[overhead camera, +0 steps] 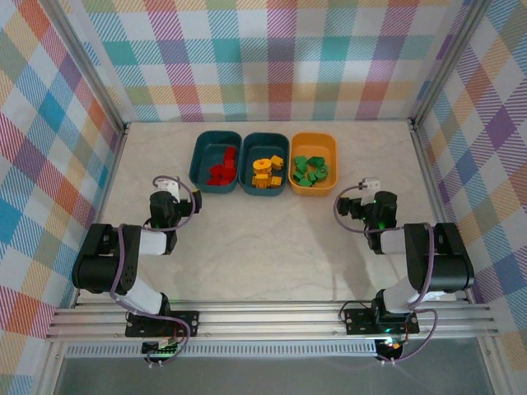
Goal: Sort the legos into containers by color
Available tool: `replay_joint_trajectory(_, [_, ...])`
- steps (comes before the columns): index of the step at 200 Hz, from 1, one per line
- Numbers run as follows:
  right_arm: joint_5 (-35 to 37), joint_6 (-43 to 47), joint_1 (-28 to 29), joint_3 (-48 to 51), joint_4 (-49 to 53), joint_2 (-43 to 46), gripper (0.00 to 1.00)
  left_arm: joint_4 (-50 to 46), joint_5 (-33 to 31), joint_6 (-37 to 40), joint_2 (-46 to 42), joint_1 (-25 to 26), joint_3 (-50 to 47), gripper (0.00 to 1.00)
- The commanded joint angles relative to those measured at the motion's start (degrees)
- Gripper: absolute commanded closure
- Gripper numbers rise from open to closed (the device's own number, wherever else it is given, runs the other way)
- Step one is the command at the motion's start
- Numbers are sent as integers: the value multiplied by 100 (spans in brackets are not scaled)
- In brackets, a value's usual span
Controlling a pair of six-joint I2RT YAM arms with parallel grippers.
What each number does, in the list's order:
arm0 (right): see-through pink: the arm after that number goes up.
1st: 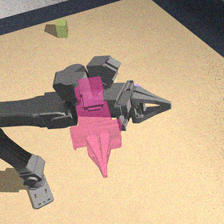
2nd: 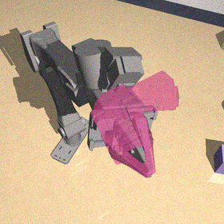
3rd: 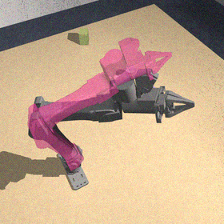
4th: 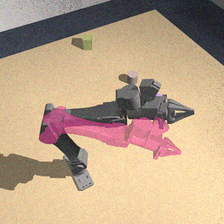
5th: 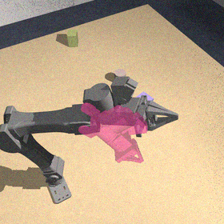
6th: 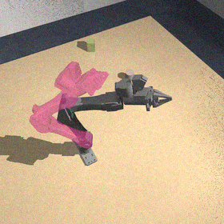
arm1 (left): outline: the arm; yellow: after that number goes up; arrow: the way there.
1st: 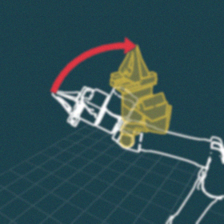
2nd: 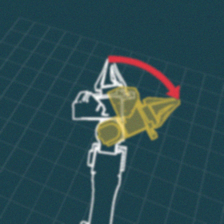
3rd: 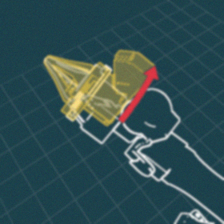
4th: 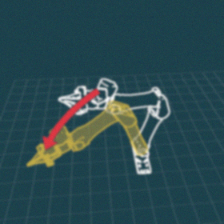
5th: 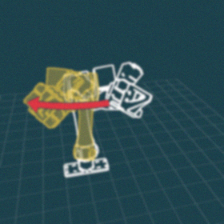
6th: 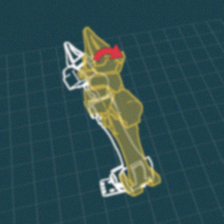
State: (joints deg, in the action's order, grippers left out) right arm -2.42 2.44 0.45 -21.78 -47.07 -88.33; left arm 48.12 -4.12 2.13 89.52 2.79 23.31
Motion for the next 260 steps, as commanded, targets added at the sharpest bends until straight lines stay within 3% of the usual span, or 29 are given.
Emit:
replay_joint_trajectory(1, [-120,-310,-105,-209,44,44,0,-102,140,-152,17,-50,38,0])
replay_joint_trajectory(260, [-112,-300,-94,-186,-23,48,0,-197,-41,-46,13,83,86,0])
